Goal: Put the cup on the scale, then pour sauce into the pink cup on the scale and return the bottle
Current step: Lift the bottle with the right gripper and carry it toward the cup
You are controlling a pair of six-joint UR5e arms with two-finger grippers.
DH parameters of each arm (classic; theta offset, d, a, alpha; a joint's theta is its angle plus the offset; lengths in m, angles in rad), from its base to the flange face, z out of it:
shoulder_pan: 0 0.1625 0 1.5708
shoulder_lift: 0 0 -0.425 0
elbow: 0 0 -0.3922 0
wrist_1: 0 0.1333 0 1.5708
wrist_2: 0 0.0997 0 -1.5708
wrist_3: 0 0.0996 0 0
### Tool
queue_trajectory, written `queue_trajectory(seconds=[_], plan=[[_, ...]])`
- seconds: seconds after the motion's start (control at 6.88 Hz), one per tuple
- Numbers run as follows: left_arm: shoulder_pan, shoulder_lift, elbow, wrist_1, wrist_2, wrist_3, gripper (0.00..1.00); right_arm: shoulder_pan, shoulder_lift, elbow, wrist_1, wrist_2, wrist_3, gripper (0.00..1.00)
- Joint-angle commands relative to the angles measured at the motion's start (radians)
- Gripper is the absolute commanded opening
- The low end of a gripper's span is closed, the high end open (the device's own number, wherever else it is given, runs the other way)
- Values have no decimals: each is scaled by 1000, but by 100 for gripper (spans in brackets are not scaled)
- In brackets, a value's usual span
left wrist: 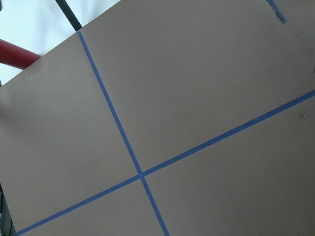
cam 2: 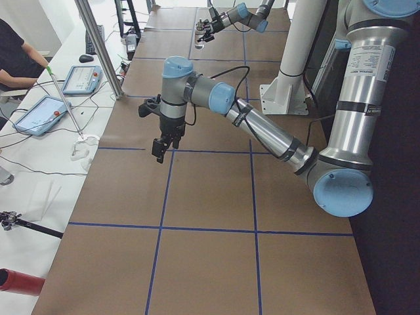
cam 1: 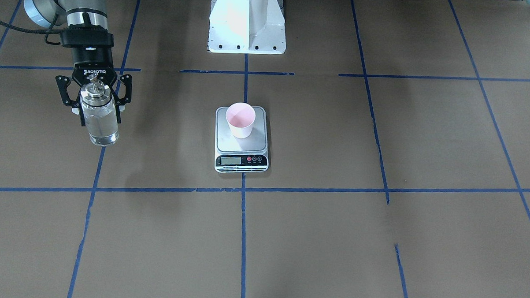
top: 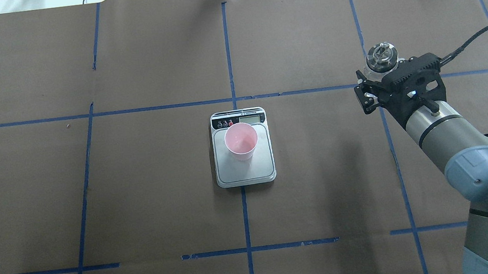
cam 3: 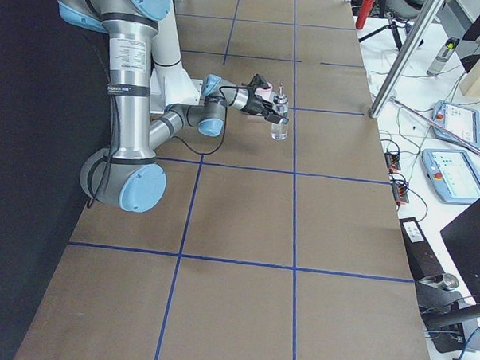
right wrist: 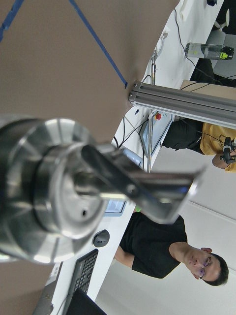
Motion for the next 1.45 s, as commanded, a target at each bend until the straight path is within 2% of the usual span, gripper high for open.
queue_trajectory(seconds=[0.0, 0.15, 0.58, 0.87, 1.16, 1.31], plan=[[-17, 67, 16, -4, -56, -7, 100, -10, 43, -11, -56, -70, -136, 0], [-15, 63, 21, -6, -51, -10, 100, -40, 66, -23, -60, -136, -163, 0], [-17, 95, 133, -104, -53, -2, 100, -128, 96, -52, -61, -255, -247, 0], [-35, 96, 216, -127, -56, 7, 100, -186, 118, -54, -157, -354, -256, 0], [-66, 96, 234, -125, -65, 51, 100, -231, 255, -141, -251, -437, -258, 0], [-79, 96, 284, -128, -66, 59, 100, -232, 262, -158, -268, -440, -261, 0]])
